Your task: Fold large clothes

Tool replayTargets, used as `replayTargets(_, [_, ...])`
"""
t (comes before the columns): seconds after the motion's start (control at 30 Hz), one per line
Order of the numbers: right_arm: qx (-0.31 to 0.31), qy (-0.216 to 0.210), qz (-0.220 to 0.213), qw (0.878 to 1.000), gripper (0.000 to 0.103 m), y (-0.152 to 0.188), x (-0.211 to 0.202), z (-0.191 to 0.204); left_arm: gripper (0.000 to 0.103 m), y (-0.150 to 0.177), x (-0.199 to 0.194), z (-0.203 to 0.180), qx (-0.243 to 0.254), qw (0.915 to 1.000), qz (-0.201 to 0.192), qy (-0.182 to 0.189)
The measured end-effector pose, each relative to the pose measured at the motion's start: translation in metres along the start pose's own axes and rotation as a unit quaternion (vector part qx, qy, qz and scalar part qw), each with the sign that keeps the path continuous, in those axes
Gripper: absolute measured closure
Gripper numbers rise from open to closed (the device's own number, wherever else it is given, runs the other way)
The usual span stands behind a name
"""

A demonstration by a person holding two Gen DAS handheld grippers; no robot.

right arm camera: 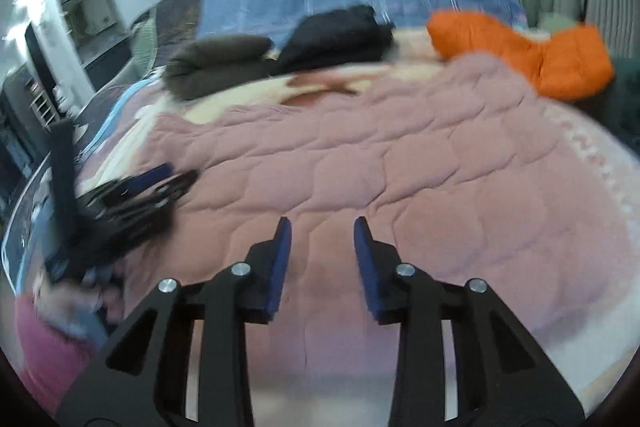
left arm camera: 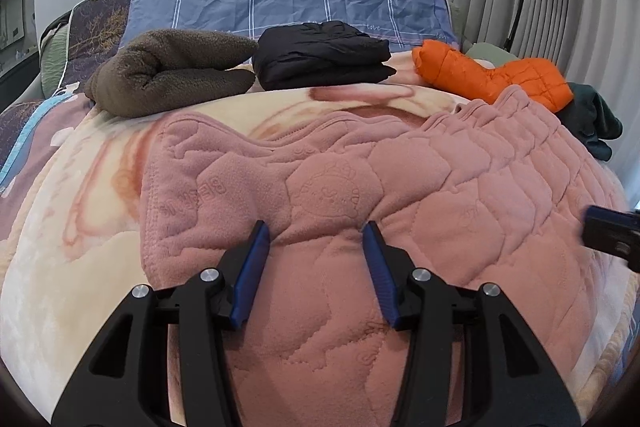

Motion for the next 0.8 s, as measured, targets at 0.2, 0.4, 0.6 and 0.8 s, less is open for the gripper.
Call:
replayTargets(0.2, [-0.017,-0.026,0.06,0.998,0.071,0.056,0.045,-0.009,0.052,0.0,-0.001,-0.001,0.001,1.0,-0.001,0.001])
replayTargets(0.4, [-0.005,-0.008,0.064,0.998,0.071,0.042,0.018,-0.004,0.052,0.0,-0.002,-0.001,0.004,1.0,-0.003,-0.005])
replayTargets(0.6, [-0.042,-0.004,0.06,0.997,0.064,0.056,0.033,-0.002,0.052,0.001,-0.002,-0.003,0.007,1.0,-0.004,-0.005])
replayTargets(0.8, [-0.034,-0.014,0.06,0.998,0.062,0.049,0.021,-0.006,0.052,0.002,-0.003,-0.003,0.011,0.9999,-0.006,-0.009])
Point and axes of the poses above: each gripper's, at about its wrist camera, not at the fingertips, and x roughly the way its jaws point, z to its left, y to its underside, the point moved 1 cm from there along x, roughly the way its jaws point, and after that the axes turned 7 degrees about y, right-handed, at the moved point
